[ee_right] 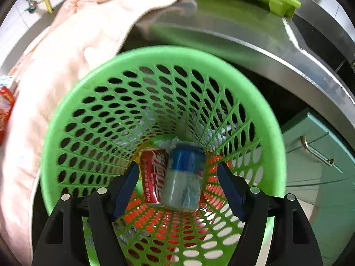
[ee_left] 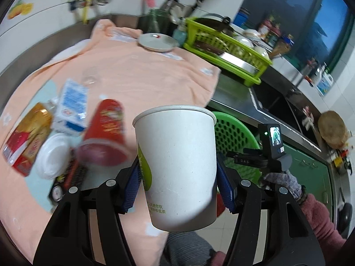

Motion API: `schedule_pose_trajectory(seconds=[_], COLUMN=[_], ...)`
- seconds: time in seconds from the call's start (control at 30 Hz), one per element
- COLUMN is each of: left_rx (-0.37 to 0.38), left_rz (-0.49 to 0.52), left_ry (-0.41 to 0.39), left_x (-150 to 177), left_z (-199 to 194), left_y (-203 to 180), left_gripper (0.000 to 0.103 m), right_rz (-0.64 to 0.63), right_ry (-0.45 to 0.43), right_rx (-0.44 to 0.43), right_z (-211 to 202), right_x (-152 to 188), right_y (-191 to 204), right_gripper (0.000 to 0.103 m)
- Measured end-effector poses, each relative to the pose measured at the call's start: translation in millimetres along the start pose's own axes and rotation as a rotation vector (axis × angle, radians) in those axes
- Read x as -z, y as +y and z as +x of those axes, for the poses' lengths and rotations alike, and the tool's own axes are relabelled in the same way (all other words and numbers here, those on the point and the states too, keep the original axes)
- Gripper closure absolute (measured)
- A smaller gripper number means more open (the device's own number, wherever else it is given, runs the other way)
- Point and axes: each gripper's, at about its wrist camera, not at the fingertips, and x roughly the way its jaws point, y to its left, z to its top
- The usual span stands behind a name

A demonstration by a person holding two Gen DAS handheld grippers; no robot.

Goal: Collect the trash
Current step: 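Lower the blue can into the green basket and open the right gripper while the left carries the cup, then lower the white paper cup into the basket and open the left gripper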

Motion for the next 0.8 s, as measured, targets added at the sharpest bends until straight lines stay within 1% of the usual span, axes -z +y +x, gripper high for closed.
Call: schedule_pose_trajectory(seconds=[0.07,0.17,0.3,0.53,0.57,0.6,0.67,0.8], left_rx=[0.012,0.033,0.054,0.075,0.072,0.053,0.056,0.031], left_rz=[0.021,0.048,0.085,0.143,0.159,0.175,0.184,0.210], left_ry=[0.012,0.029,0.074,0.156,0.163,0.172,0.203,0.260], left_x=[-4.1,-9.4,-14.9,-20.6,-21.6,-22.0,-22.1,-18.9], left_z=[9.7,25.4,57.9,119.1,128.1,140.3,158.2,195.2], left_y=[-12.7,-31.8,-57.9,-96.0,-100.4,-105.7,-110.4,-119.4], left_gripper=[0.042,0.042,0.042,0.042,0.042,0.042,0.042,0.041], right_rz=[-0.001,0.008,0.013,0.038,0.042,0.049,0.060,0.077], right_ry=[-0.036,-0.086,-0.154,-0.219,-0.225,-0.232,-0.241,-0.239], right_rx=[-0.019,-0.048,-0.076,-0.110,-0.114,-0.122,-0.128,-0.134], right_z=[-18.2,-41.8,-76.6,-99.1,-100.5,-104.0,-101.7,-100.1], right_x=[2.2,2.7,12.3,31.3,33.3,36.0,39.3,46.0], right_y=[-2.6,-8.6,-18.1,-30.4,-32.5,-35.9,-38.7,-47.3], right_gripper=[0.029,0.028,0.024,0.024,0.024,0.024,0.024,0.024])
